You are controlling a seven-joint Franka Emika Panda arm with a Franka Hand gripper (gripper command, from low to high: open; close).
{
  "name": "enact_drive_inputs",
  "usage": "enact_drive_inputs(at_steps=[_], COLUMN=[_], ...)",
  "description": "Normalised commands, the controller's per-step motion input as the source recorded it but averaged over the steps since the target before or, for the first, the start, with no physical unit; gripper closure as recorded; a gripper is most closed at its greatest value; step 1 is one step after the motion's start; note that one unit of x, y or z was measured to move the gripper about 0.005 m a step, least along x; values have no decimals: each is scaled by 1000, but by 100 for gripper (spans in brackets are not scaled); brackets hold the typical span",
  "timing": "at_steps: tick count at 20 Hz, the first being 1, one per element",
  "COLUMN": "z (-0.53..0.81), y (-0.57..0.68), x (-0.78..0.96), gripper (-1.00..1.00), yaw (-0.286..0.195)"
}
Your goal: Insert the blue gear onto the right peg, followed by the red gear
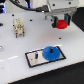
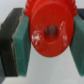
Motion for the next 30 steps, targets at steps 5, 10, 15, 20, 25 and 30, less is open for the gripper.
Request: enact_drive_inputs(at_steps=[5,10,15,20,25,30], z=[247,206,148,42,-14,-121], y=[-306,-266,-186,-107,-139,-58], x=[692,749,764,660,407,176], gripper=[100,100,100,100,100,100], yaw=[0,0,0,0,0,0])
